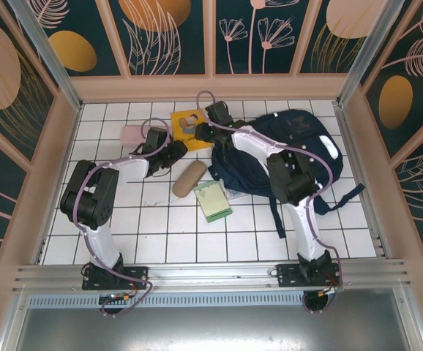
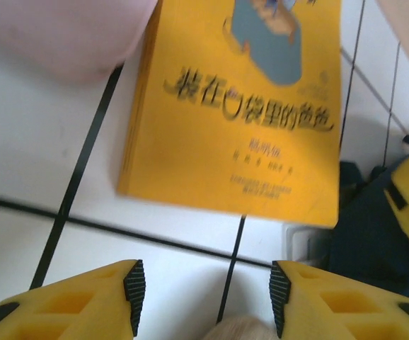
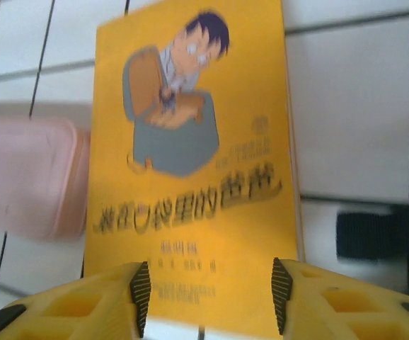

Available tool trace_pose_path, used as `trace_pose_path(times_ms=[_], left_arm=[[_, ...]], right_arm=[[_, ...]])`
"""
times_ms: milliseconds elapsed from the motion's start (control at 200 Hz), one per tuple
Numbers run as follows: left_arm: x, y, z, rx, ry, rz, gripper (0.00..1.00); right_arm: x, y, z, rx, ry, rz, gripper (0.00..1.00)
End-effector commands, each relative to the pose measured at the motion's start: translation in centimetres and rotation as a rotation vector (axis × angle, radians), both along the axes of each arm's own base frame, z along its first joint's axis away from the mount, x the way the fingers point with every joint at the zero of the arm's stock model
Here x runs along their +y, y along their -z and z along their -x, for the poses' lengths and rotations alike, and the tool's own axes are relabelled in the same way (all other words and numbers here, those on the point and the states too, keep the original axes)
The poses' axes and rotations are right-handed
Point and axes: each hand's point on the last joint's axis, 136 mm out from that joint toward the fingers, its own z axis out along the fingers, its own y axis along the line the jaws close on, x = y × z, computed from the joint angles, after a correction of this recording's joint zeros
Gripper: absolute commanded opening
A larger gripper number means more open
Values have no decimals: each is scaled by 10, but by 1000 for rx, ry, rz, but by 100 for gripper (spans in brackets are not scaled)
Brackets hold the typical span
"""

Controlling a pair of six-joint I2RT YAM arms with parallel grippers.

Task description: Pack the student bag

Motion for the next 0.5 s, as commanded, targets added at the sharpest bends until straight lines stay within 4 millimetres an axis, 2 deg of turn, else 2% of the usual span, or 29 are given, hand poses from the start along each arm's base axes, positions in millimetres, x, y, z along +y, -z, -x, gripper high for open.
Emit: trace_pose_path(times_ms=[0, 260, 495], left_arm=[[7, 3, -20, -16, 25, -57, 52], [7, 13, -52, -14, 29, -77, 56], [29, 36, -62, 52, -45, -170, 56]], right_arm=[[-4, -2, -29, -72, 46, 55, 61], [-8, 18, -70, -78, 93, 70, 61], [-3, 35, -72, -52, 78, 50, 62]])
